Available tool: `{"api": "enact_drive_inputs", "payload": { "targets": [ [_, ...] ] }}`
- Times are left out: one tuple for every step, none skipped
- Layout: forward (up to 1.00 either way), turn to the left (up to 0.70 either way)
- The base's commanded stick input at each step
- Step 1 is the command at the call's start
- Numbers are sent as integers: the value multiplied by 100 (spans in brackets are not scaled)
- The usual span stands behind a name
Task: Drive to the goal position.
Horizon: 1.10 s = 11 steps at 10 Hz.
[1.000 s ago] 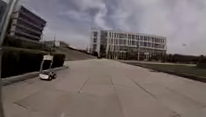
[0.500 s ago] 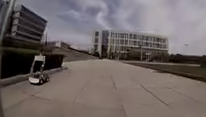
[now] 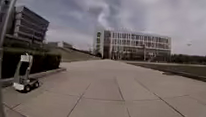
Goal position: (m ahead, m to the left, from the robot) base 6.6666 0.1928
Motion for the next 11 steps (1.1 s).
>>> {"api": "enact_drive_inputs", "payload": {
  "targets": [
    [100,0],
    [100,0],
    [100,0],
    [100,0],
    [100,0],
    [100,0],
    [100,0],
    [100,0],
    [100,0],
    [100,0],
    [100,0]
  ]
}}
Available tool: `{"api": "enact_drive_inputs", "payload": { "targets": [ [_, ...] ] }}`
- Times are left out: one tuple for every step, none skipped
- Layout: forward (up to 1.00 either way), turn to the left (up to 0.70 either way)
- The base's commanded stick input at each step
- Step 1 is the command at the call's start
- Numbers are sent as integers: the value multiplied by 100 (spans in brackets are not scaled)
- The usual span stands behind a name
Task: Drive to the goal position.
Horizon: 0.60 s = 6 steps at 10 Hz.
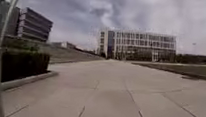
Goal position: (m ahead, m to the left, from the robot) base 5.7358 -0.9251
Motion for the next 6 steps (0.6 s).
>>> {"api": "enact_drive_inputs", "payload": {
  "targets": [
    [100,0],
    [100,0],
    [100,0],
    [100,0],
    [100,0],
    [100,0]
  ]
}}
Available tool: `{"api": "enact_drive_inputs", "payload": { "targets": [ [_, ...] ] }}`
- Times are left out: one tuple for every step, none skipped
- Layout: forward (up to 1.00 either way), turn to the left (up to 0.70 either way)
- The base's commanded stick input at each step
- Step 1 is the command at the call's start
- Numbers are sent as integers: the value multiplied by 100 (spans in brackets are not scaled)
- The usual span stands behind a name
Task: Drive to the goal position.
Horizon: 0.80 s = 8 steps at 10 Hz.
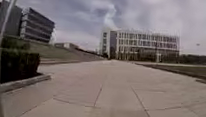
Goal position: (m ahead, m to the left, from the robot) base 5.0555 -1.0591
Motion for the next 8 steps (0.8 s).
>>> {"api": "enact_drive_inputs", "payload": {
  "targets": [
    [100,0],
    [100,0],
    [100,0],
    [100,0],
    [100,0],
    [100,0],
    [100,0],
    [100,0]
  ]
}}
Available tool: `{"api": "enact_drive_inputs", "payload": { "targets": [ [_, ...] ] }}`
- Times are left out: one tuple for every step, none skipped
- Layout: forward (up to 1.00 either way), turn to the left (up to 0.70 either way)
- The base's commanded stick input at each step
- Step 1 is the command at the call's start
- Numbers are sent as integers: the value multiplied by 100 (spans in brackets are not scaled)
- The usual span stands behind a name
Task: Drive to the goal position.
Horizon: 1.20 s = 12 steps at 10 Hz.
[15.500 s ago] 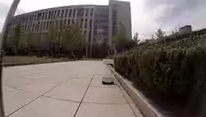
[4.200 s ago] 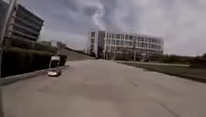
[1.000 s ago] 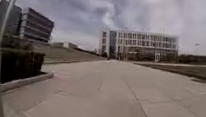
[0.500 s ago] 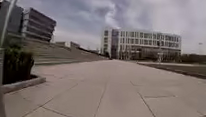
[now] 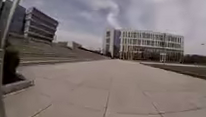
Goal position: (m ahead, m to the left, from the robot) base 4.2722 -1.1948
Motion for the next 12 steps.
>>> {"api": "enact_drive_inputs", "payload": {
  "targets": [
    [100,0],
    [100,0],
    [100,0],
    [100,0],
    [100,0],
    [100,0],
    [100,0],
    [100,0],
    [100,0],
    [100,0],
    [100,0],
    [100,0]
  ]
}}
